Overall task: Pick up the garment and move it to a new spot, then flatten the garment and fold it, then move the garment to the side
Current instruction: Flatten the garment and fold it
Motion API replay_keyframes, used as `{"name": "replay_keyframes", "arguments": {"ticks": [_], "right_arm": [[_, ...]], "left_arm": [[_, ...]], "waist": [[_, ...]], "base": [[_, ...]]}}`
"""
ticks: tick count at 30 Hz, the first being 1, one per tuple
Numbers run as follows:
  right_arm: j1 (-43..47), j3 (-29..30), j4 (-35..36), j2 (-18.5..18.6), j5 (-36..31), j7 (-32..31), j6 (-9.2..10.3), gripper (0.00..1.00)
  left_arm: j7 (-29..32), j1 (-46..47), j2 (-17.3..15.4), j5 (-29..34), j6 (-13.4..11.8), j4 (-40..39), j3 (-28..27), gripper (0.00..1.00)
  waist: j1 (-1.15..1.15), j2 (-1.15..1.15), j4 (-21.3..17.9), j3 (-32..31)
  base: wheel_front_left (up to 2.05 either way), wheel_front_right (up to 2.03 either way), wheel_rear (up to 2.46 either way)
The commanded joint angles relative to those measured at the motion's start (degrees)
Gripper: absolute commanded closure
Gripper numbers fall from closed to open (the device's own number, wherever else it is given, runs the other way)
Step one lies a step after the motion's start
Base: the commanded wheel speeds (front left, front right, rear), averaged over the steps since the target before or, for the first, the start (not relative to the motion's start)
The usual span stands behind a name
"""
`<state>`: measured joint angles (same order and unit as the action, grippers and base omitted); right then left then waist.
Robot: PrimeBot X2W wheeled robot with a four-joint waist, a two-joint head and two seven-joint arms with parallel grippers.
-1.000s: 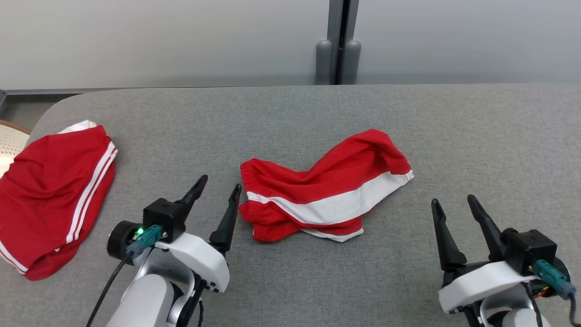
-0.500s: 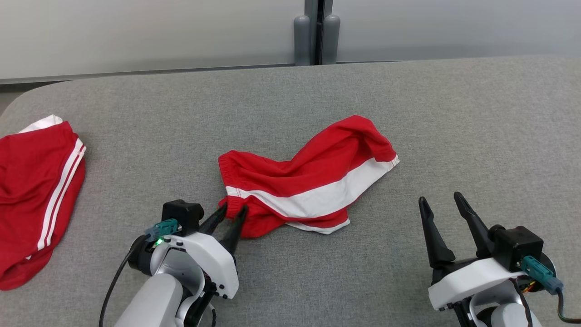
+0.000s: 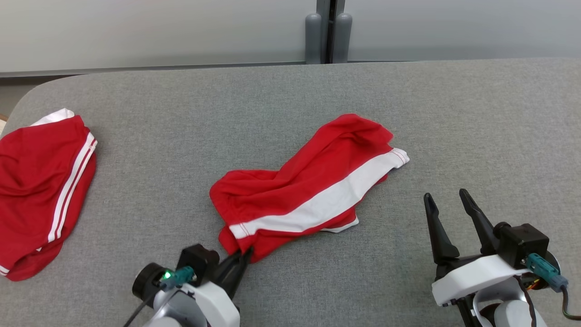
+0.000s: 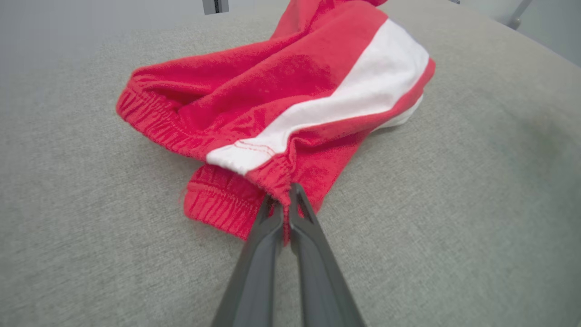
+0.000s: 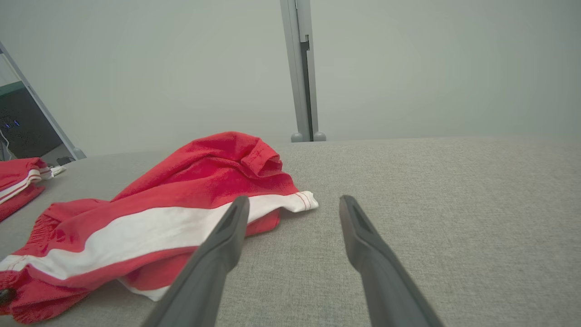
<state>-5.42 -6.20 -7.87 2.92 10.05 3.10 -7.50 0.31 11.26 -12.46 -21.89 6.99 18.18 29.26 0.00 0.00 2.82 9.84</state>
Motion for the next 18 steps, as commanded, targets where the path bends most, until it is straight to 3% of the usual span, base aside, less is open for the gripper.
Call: {"name": "replay_keyframes", "arguments": {"ticks": [1, 13, 14, 15, 16, 18], "right_arm": [[-0.69, 0.12, 0.07, 0.08, 0.02, 0.31, 0.02, 0.00], [-0.87, 0.57, 0.29, 0.06, -0.04, 0.46, 0.01, 0.00], [-0.84, 0.65, 0.30, 0.06, -0.04, 0.40, 0.02, 0.00], [-0.82, 0.77, 0.32, 0.06, -0.08, 0.34, 0.02, 0.00], [-0.76, 0.86, 0.38, 0.06, -0.14, 0.28, 0.02, 0.00], [-0.46, 1.09, 0.52, 0.06, -0.36, 0.24, 0.02, 0.00]], "left_arm": [[-0.16, -0.24, -0.42, 0.51, 0.05, -0.34, 0.18, 1.00], [-5.64, -0.39, -2.05, 5.56, -3.37, 6.76, 2.30, 1.00], [-6.39, -0.22, -1.93, 5.45, -3.76, 7.53, 2.02, 0.82], [-7.24, -0.17, -1.57, 4.99, -3.91, 8.07, 1.66, 0.16], [-8.25, -0.19, -1.11, 4.37, -4.15, 8.55, 1.14, 0.00], [-9.95, -0.58, -0.13, 2.73, -4.81, 9.19, -0.29, 0.00]], "waist": [[0.00, 0.00, 0.07, 0.04], [0.00, 0.00, 0.07, 0.35], [0.00, 0.00, 0.05, 0.27], [0.00, 0.00, 0.05, 0.16], [0.00, 0.00, 0.06, 0.03], [0.00, 0.00, 0.10, -0.34]], "base": [[0.00, 0.00, 0.00], [0.00, 0.00, 0.00], [0.00, 0.00, 0.00], [0.00, 0.00, 0.00], [0.00, 0.00, 0.00], [0.00, 0.00, 0.00]]}}
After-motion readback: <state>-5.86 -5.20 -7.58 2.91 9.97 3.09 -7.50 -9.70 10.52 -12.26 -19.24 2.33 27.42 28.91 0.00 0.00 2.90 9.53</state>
